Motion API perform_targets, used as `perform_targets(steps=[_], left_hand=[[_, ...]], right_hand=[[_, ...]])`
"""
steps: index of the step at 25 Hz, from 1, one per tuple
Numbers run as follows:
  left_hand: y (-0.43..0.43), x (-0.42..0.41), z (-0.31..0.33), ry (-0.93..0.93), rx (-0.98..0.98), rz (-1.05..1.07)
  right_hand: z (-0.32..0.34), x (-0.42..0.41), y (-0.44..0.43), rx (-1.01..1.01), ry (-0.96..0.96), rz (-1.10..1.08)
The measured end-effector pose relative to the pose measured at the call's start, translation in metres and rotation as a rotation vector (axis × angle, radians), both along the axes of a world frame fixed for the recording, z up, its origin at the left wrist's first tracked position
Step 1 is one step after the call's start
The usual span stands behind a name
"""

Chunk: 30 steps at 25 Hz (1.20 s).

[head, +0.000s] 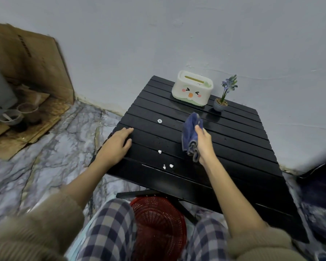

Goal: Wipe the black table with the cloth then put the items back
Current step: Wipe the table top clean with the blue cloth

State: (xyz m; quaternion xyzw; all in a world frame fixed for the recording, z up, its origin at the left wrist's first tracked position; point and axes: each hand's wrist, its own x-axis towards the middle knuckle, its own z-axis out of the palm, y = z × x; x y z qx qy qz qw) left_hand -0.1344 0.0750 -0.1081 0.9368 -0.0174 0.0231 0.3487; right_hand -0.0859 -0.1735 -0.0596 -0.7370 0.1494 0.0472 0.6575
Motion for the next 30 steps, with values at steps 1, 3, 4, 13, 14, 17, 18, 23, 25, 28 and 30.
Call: perform_targets(steps=[1,3,4,13,14,17,18,23,25,28,30], left_hand=[[0.0,0.0,-0.001,-0.002,-0.008,0.008],[0.001,0.001,-0.003,-0.005,-0.025,0.019],[0.001,0.001,-0.004,-0.005,-0.028,0.02],[0.004,0.006,-0.01,-0.025,-0.04,0.048],[0.004,0.007,-0.011,-0.027,-0.041,0.05],[0.004,0.007,-0.012,-0.025,-0.049,0.058],[0.004,0.007,-0.012,-0.022,-0.053,0.062],[0.004,0.006,-0.012,-0.008,-0.053,0.062],[0.004,0.002,-0.01,-0.004,-0.06,0.07],[0.001,-0.004,-0.007,0.01,-0.066,0.073],[-0.003,-0.01,-0.005,0.02,-0.079,0.084]], right_hand=[[0.002,0.016,-0.008,-0.044,-0.024,-0.01],[0.0,0.049,-0.015,-0.172,-0.1,-0.007],[-0.002,0.061,-0.014,-0.242,-0.135,0.004],[-0.029,0.101,0.064,-0.507,-0.191,0.516],[-0.029,0.102,0.064,-0.498,-0.194,0.583],[-0.029,0.095,0.055,-0.422,-0.191,0.695],[-0.03,0.089,0.052,-0.394,-0.194,0.713],[-0.034,0.053,0.035,-0.338,-0.179,0.776],[-0.034,0.035,0.028,-0.295,-0.164,0.812],[-0.033,0.007,0.021,-0.275,-0.148,0.838],[-0.031,-0.01,0.017,-0.281,-0.148,0.839]])
